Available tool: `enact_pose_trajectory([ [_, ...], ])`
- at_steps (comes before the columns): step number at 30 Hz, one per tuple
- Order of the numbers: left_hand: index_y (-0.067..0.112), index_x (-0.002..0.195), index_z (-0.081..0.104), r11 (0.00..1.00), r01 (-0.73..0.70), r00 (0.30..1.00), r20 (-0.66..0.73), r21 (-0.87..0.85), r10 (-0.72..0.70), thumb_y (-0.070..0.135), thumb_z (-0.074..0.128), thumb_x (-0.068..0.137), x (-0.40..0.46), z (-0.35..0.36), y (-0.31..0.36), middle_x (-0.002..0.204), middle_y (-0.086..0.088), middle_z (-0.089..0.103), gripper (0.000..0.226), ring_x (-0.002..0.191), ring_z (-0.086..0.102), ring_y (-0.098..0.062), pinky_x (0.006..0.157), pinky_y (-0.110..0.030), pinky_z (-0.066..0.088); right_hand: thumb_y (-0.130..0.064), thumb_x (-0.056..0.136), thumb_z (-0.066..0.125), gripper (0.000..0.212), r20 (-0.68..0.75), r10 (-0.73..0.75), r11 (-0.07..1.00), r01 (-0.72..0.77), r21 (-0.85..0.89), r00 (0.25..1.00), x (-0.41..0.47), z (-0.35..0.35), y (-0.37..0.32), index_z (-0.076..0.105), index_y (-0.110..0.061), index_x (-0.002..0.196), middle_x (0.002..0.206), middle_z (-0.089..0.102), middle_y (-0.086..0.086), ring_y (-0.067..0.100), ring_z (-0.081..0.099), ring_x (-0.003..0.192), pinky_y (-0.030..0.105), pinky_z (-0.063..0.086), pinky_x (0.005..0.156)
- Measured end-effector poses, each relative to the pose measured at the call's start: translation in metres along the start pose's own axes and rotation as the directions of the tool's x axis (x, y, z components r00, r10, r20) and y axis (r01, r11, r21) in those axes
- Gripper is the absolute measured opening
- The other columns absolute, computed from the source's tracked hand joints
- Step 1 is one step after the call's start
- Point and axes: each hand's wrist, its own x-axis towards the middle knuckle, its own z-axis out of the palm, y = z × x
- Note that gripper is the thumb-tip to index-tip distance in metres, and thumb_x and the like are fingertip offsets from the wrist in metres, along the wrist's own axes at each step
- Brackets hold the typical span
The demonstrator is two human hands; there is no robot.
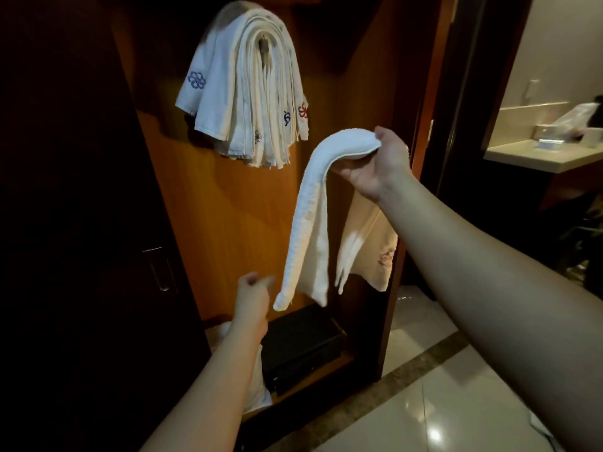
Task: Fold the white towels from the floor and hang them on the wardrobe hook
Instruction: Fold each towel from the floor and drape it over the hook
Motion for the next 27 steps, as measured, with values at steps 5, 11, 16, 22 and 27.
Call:
enact_pose_trajectory([
  [5, 0.026, 0.091, 0.069, 0.839, -0.51, 0.843, 0.085, -0.191, 0.532, 0.057, 0.036, 0.1, -0.057, 0.015, 0.051, 0.084, 0.007, 0.071, 0.046, 0.083, 0.068, -0.011, 0.068, -0.02, 0.054, -0.028, 0.103, 0.053, 0.046, 0.012, -0.021, 0.996, 0.022, -0.087, 1.0, -0.003, 0.028, 0.004, 0.041, -0.004, 0.14, 0.128, 0.06, 0.024, 0.042, 0.059, 0.116, 0.067, 0.048, 0.092],
  [11, 0.028, 0.152, 0.041, 0.855, -0.493, 0.705, 0.503, -0.16, 0.5, 0.101, 0.015, 0.064, -0.077, 0.062, 0.106, 0.156, 0.007, 0.044, 0.117, 0.145, 0.037, -0.012, 0.122, -0.043, 0.023, -0.028, 0.102, 0.056, 0.039, 0.033, -0.057, 0.976, 0.063, -0.209, 0.998, 0.006, 0.063, 0.006, 0.043, -0.007, 0.132, 0.11, 0.06, 0.015, 0.033, 0.06, 0.094, 0.065, 0.049, 0.091],
  [16, 0.031, 0.159, 0.023, 0.892, -0.449, 0.77, 0.483, -0.054, 0.416, 0.111, 0.014, 0.027, -0.061, 0.088, 0.147, 0.166, 0.0, 0.023, 0.154, 0.153, 0.016, -0.024, 0.124, -0.053, 0.011, -0.029, 0.102, 0.052, 0.014, 0.124, -0.093, 0.94, 0.128, -0.316, 0.988, 0.014, 0.082, -0.004, 0.052, -0.018, 0.094, 0.095, 0.069, 0.009, 0.03, 0.062, 0.099, 0.063, 0.051, 0.094],
  [22, 0.032, 0.153, 0.032, 0.824, -0.512, 0.775, 0.284, -0.242, 0.565, 0.082, 0.016, 0.079, -0.018, 0.12, 0.186, 0.136, 0.022, 0.048, 0.091, 0.137, 0.04, -0.003, 0.104, -0.022, 0.03, -0.032, 0.101, 0.054, 0.015, 0.174, -0.118, 0.915, 0.175, -0.363, 0.978, 0.039, 0.087, -0.017, 0.051, -0.019, 0.094, 0.104, 0.061, 0.013, 0.029, 0.063, 0.097, 0.044, 0.057, 0.066],
  [27, 0.028, 0.153, 0.032, 0.778, -0.387, 0.799, 0.24, -0.495, 0.551, 0.076, 0.02, 0.094, 0.024, 0.141, 0.215, 0.14, 0.011, 0.047, 0.077, 0.122, 0.043, -0.005, 0.105, -0.03, 0.027, -0.042, 0.099, 0.052, 0.02, 0.232, -0.195, 0.736, 0.298, -0.607, 0.953, 0.094, 0.074, -0.017, 0.056, -0.024, 0.093, 0.103, 0.064, 0.004, 0.023, 0.063, 0.103, 0.037, 0.055, 0.086],
])
